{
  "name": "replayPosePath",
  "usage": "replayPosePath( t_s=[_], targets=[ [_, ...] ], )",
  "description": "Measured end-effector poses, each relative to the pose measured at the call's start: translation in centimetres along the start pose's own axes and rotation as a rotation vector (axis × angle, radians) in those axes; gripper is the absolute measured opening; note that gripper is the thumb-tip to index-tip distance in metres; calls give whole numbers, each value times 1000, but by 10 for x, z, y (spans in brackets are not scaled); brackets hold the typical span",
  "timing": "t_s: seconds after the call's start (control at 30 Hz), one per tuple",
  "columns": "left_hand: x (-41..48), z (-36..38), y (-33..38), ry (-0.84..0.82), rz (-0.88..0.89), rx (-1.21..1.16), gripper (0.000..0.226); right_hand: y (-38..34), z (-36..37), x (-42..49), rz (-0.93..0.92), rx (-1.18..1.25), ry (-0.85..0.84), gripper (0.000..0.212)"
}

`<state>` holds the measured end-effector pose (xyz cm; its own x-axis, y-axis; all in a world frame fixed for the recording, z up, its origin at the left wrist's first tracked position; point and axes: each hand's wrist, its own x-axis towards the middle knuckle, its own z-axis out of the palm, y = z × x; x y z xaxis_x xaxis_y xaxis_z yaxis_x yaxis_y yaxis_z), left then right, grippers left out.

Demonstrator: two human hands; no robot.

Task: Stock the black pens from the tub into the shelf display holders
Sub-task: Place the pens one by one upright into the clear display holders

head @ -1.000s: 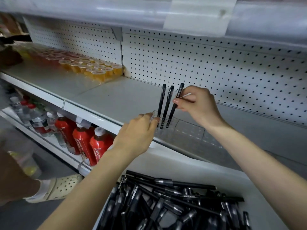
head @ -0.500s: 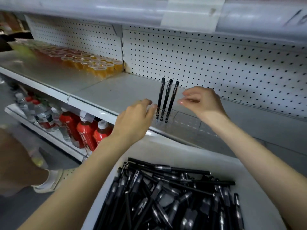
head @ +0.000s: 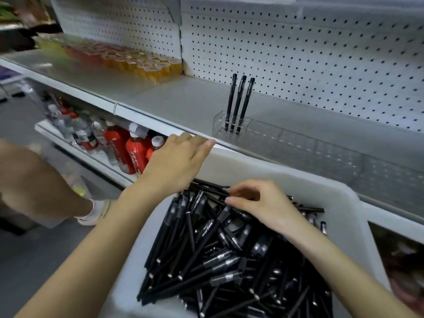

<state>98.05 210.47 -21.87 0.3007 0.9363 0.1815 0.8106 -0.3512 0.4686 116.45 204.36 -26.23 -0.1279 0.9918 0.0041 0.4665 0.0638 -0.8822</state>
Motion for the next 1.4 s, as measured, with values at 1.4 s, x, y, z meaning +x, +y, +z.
replayPosePath(
  t_s=[1.4],
  targets=[
    [21,-3,41,60,118,-472,10,-77,-66,46,-272,704,280,26]
  ],
)
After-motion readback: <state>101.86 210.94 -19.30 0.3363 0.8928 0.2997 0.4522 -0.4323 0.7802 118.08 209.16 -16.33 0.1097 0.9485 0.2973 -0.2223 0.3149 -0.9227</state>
